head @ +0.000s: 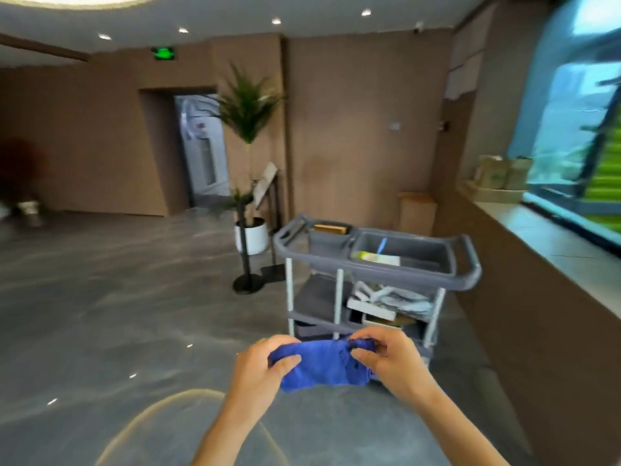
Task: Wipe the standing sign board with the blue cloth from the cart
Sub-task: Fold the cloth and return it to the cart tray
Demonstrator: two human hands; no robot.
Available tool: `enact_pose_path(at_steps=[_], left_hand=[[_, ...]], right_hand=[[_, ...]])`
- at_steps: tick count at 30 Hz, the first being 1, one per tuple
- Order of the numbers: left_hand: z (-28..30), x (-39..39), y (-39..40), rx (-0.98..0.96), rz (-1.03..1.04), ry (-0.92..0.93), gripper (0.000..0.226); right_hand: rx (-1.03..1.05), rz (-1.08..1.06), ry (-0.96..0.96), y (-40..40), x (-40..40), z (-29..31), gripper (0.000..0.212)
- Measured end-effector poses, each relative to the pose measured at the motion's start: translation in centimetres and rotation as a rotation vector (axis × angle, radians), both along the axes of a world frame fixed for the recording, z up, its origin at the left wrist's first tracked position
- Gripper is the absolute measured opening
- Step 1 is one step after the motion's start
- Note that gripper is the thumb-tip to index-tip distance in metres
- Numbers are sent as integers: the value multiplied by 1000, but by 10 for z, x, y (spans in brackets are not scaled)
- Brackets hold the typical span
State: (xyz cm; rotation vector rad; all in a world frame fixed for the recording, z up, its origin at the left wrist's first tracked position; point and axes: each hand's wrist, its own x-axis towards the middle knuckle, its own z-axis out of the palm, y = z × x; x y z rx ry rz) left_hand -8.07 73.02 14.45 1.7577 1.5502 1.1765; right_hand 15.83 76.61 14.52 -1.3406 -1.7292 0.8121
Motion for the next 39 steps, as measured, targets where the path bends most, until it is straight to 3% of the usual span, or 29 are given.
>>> enact_pose_path(at_steps=[4,10,17,39], left_hand=[[-2,57,61,-5,-89,-45,24],[-5,141,145,-25,-189,-63,26],[-8,211,221,-61,-263,-125,22],[-45,268,537,-97,-502,-160,29]], right_hand=[[18,-104,-4,34,62,0,49],[9,-221,-32,87,147,1,23],[-16,-275,-12,148,213,-1,21],[-38,-528,-43,406,256,-39,19]])
